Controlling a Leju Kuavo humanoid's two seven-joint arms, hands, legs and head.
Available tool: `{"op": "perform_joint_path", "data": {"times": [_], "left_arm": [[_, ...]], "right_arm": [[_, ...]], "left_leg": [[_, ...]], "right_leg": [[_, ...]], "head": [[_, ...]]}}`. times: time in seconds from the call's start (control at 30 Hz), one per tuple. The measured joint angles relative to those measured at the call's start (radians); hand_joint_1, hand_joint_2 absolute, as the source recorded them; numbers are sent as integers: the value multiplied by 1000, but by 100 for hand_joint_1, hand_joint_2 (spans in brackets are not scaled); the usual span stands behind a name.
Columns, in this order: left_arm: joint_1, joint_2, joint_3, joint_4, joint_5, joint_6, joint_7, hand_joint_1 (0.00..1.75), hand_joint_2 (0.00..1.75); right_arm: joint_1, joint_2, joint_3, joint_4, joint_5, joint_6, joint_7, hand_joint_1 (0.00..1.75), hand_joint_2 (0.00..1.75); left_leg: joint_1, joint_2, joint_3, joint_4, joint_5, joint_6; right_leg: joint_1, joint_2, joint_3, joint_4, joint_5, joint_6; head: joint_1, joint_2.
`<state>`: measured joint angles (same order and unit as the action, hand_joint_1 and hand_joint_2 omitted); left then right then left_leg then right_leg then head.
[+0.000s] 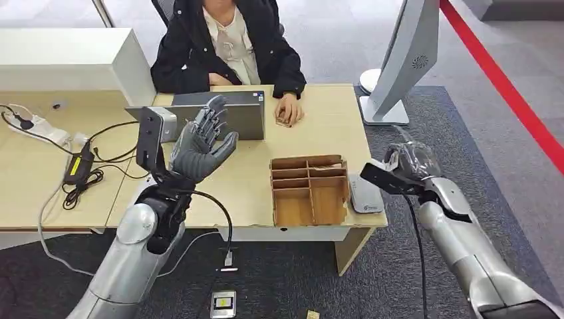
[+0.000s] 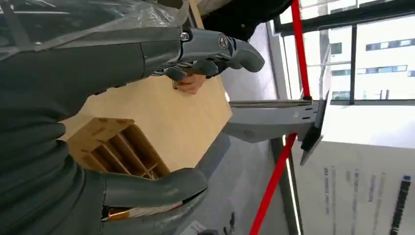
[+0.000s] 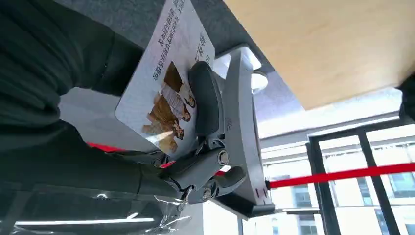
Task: Pass the card to the sensor for recognition and then transmit it.
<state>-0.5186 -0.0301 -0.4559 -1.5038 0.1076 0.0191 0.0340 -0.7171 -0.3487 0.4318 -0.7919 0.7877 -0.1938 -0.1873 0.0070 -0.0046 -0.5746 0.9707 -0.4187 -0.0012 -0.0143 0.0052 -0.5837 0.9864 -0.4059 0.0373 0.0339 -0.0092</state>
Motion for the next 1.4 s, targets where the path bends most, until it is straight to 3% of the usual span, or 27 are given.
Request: {"op": "perform_joint_path", "data": {"times": [0.3, 0.53, 0.73, 1.03, 1.4], "left_arm": [[-1, -1, -2, 1, 0, 15, -26, 0, 175], [-14, -15, -5, 11, 9, 6, -42, 0, 175], [-49, -36, -7, 35, 18, -6, -62, 0, 175], [-82, -63, -21, 74, 26, -11, -73, 0, 175], [-108, -87, -29, 114, 36, -19, -88, 0, 175]], "right_arm": [[-99, 11, -9, -11, 38, 11, -51, 175, 175], [-203, 61, -3, 38, 56, 37, -107, 175, 175], [-330, 124, 9, 156, 60, 57, -145, 175, 175], [-467, 209, 24, 302, 84, 75, -112, 175, 175], [-504, 275, 58, 393, 137, 90, -8, 175, 175]], "left_leg": [[0, 0, 0, 0, 0, 0], [0, 0, 0, 0, 0, 0], [0, 0, 0, 0, 0, 0], [0, 0, 0, 0, 0, 0], [0, 0, 0, 0, 0, 0]], "right_leg": [[0, 0, 0, 0, 0, 0], [0, 0, 0, 0, 0, 0], [0, 0, 0, 1, 0, 0], [0, 0, -1, 0, 0, 0], [0, 0, -1, 0, 0, 0]], "head": [[0, 0], [0, 0], [0, 0], [0, 0], [0, 0]]}}
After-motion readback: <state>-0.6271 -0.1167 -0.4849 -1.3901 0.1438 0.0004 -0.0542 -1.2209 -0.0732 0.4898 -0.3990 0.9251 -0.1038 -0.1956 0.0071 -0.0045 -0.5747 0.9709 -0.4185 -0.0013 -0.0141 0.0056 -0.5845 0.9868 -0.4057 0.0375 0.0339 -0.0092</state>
